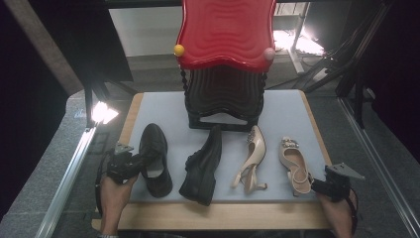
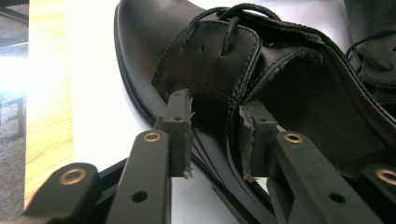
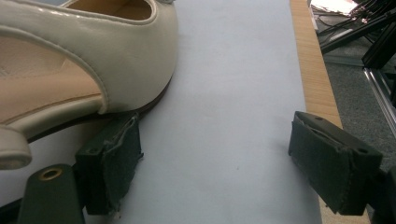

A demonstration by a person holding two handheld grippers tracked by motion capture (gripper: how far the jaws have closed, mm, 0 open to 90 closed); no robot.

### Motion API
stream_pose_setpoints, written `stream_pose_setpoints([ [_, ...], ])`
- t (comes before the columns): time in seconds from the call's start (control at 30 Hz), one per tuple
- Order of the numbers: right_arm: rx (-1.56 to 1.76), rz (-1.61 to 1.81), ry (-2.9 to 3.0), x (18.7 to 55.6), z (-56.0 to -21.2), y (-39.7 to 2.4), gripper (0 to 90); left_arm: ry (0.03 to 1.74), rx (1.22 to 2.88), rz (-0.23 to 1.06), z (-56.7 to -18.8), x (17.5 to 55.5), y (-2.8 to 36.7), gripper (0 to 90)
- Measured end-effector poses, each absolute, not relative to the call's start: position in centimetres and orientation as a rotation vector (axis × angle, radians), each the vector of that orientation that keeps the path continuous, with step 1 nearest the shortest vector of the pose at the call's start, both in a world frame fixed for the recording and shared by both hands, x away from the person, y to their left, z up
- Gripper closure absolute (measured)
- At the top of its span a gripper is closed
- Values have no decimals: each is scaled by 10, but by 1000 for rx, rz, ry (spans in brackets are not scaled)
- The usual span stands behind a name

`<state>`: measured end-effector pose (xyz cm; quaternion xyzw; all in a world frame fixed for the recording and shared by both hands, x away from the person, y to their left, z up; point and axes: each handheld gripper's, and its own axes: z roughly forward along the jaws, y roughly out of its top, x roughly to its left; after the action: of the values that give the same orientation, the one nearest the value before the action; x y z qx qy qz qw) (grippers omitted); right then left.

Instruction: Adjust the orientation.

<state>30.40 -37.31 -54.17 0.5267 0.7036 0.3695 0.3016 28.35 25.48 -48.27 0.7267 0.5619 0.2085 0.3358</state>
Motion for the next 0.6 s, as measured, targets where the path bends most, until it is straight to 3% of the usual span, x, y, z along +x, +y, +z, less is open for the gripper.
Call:
stream_pose_setpoints([
  [0.23,1397,980,1866,304,-542,-373,171,1481,1889,634,-481,283,263,820],
  [0.6,1397,980,1866,304,-542,-373,171,1457,1864,648,-482,281,271,847],
])
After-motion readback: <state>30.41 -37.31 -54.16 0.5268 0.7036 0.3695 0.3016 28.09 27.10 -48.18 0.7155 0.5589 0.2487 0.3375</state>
